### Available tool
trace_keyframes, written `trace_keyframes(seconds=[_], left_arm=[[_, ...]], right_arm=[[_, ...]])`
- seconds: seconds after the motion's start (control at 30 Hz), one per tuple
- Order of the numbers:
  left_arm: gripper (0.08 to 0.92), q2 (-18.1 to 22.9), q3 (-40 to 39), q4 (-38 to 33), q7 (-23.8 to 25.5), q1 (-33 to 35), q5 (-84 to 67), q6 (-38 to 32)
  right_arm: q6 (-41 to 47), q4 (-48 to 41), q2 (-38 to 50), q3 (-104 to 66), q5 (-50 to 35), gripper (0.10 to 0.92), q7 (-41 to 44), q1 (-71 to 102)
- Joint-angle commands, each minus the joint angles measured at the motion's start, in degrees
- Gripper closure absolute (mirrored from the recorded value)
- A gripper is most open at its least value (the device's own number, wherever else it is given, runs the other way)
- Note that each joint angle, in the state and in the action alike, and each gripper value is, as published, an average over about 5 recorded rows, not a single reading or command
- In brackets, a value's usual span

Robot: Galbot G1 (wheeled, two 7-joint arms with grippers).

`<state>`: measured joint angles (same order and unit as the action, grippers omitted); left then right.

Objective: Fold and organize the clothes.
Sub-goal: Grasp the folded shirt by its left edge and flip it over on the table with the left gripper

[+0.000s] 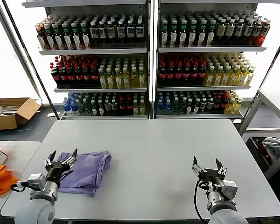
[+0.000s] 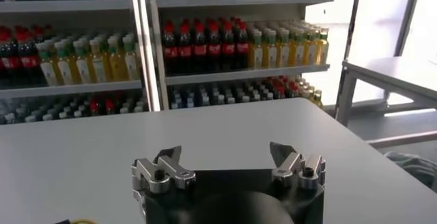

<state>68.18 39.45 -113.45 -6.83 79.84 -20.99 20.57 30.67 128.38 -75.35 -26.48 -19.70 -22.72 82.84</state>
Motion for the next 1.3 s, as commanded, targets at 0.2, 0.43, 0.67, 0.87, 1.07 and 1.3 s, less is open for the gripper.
trace_keyframes(seconds=[0.2, 0.43, 0.67, 0.87, 1.07, 1.3], left_arm=[[0.177, -3.3, 4.63, 7.68, 4.97, 2.5, 9.04, -0.71], [0.177, -3.65, 4.3, 8.48, 7.15, 2.01, 0.34, 2.45], [0.177, -4.03, 4.72, 10.86, 7.8, 0.69, -6.59, 4.76], [0.177, -3.67, 4.75, 11.37, 8.25, 0.41, -12.93, 7.08], [0.177, -3.45, 4.94, 11.41, 8.86, 0.26, -15.84, 8.73], [0.235, -3.2, 5.0, 11.29, 9.01, 0.29, -16.29, 9.16]], right_arm=[[0.27, 0.55, -0.11, 0.26, 0.31, 0.203, -0.28, 0.12], [0.44, 0.85, -0.35, 0.23, 0.82, 0.203, -0.44, 0.4], [0.37, 0.86, -0.38, -0.16, 0.93, 0.203, -0.42, 0.82], [0.27, 0.54, -0.4, -0.19, 0.97, 0.203, -0.39, 0.88], [0.06, 0.19, -0.35, -0.09, 1.06, 0.203, -0.31, 1.05], [0.02, 0.29, -0.16, -0.21, 0.96, 0.203, -0.23, 0.98]])
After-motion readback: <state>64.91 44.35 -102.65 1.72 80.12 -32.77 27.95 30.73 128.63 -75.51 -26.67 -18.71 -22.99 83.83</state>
